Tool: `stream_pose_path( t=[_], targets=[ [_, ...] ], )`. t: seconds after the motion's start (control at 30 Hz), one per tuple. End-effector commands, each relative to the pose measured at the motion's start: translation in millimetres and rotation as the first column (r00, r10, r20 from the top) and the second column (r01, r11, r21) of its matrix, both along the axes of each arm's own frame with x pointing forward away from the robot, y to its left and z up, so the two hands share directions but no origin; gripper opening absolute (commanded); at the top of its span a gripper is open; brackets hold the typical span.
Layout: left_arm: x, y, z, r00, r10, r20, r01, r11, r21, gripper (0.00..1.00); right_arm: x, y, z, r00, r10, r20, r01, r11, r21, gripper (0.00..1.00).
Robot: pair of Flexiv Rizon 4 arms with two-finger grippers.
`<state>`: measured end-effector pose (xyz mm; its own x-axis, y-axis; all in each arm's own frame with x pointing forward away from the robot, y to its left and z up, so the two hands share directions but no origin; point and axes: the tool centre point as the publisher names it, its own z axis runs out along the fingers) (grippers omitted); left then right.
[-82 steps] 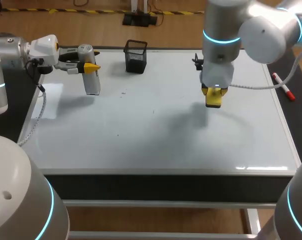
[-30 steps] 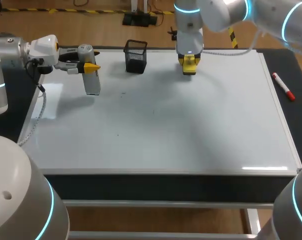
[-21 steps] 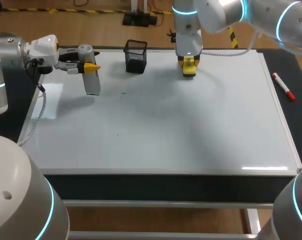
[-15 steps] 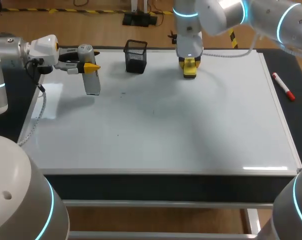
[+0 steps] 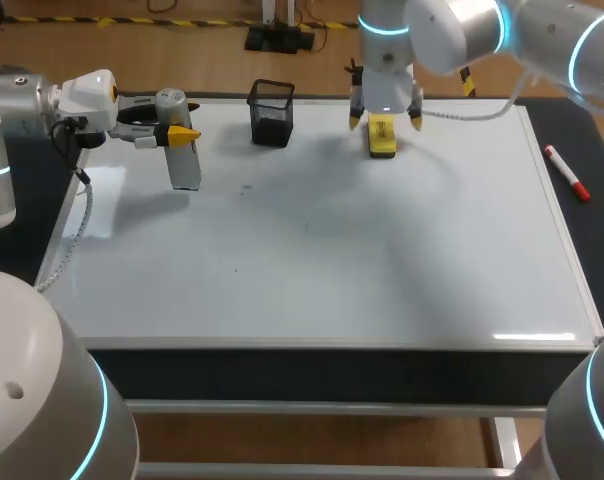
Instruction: Pick up the inspection probe, press it on each red-marked spot on the whiteboard one by one, put down the probe, pick up the eraser, and wipe off all the red marks.
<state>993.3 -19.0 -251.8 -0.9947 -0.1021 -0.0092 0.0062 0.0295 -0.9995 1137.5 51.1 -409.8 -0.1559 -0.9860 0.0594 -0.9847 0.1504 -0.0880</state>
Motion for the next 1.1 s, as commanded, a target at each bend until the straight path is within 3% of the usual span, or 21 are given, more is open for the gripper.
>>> stream_pose_path(
  t=[0.03,0.17,0.37,0.5,0.57,0.73,0.8,0.83,0.87,0.93,0.97,1.03,1.1],
  targets=[
    [-0.3,0,1.0,1.0,0.0,0.001,0.0,1.0,0.0,0.0,-9.8,-18,27,0.998,-0.066,0.005,0.066,0.995,0.07,1.0],
    [-0.3,0,1.0,1.0,0.0,0.001,0.0,1.0,0.0,0.0,-10.0,-33,51,0.966,-0.254,-0.054,0.259,0.944,0.204,1.0],
    [-0.3,0,1.0,1.0,0.0,0.001,0.0,1.0,0.0,0.0,-10.5,-52,74,0.886,-0.419,-0.198,0.463,0.799,0.383,1.0],
    [-0.3,0,1.0,1.0,0.0,0.001,0.0,1.0,0.0,0.0,-9.8,-58,89,0.833,-0.468,-0.297,0.553,0.726,0.408,1.0],
    [-0.3,0,1.0,1.0,0.0,0.001,0.0,1.0,0.0,0.0,-8.7,-60,96,0.826,-0.471,-0.31,0.564,0.704,0.431,1.0],
    [-0.3,0,1.0,1.0,0.0,0.001,0.0,1.0,0.0,0.0,-9.5,-66,112,0.765,-0.518,-0.382,0.643,0.642,0.418,1.0],
    [-0.3,0,1.0,1.0,0.0,0.001,0.0,1.0,0.0,0.0,-9.8,-72,117,0.697,-0.59,-0.407,0.716,0.597,0.36,1.0],
    [-0.3,0,1.0,1.0,0.0,0.001,0.0,1.0,0.0,0.0,-9.5,-74,120,0.687,-0.596,-0.416,0.726,0.593,0.349,1.0],
    [-0.3,0,1.0,1.0,0.0,0.001,0.0,1.0,0.0,0.0,-8.1,-76,122,0.654,-0.614,-0.442,0.753,0.583,0.304,1.0],
    [-0.3,0,1.0,1.0,0.0,0.001,0.0,1.0,0.0,0.0,-8.5,-79,126,0.651,-0.611,-0.45,0.758,0.558,0.339,1.0],
    [-0.3,0,1.0,1.0,0.0,0.001,0.0,1.0,0.0,0.0,-9.3,-81,128,0.63,-0.627,-0.458,0.775,0.549,0.314,1.0],
    [-0.3,0,1.0,1.0,0.0,0.001,0.0,1.0,0.0,0.0,-11.0,-84,133,0.652,-0.62,-0.437,0.758,0.545,0.358,1.0],
    [-0.3,0,1.0,1.0,0.0,0.001,0.0,1.0,0.0,0.0,-12.2,-88,136,0.652,-0.615,-0.443,0.758,0.528,0.382,1.0]
  ],
)
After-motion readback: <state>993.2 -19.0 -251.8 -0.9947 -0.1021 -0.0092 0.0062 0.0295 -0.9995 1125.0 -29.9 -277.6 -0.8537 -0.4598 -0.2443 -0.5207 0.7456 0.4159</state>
